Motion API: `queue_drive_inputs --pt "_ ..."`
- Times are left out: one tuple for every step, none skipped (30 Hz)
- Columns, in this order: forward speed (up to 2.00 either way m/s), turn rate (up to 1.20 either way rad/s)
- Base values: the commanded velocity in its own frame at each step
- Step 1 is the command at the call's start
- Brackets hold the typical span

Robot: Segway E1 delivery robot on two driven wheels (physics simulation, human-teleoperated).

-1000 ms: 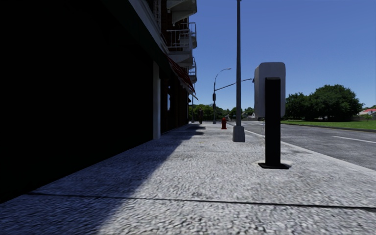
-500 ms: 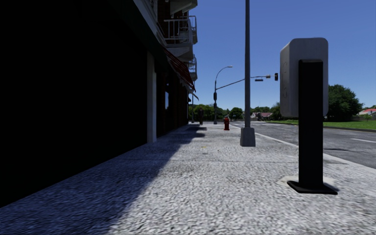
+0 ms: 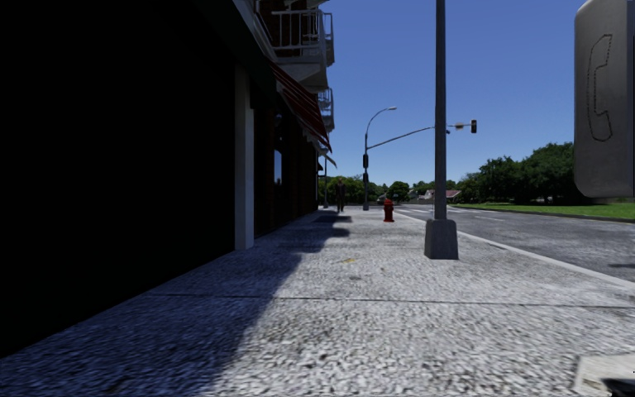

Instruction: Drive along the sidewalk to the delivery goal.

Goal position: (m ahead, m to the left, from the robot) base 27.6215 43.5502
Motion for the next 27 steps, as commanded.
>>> queue_drive_inputs --pt "1.93 0.0" --pt "1.93 0.0" --pt "1.93 0.0" --pt "1.93 0.0" --pt "1.93 0.0" --pt "1.93 0.0" --pt "1.93 0.0" --pt "1.93 0.0" --pt "1.93 0.0" --pt "1.93 0.0" --pt "1.93 0.0" --pt "1.93 0.0" --pt "1.93 0.0" --pt "1.93 0.0" --pt "1.93 0.0" --pt "1.93 0.0" --pt "1.93 0.0" --pt "1.93 0.0" --pt "1.93 0.0" --pt "1.93 0.0" --pt "1.93 0.0" --pt "1.93 0.0" --pt "1.93 0.0" --pt "1.93 0.0" --pt "1.93 0.0" --pt "1.93 0.0" --pt "1.93 0.0"
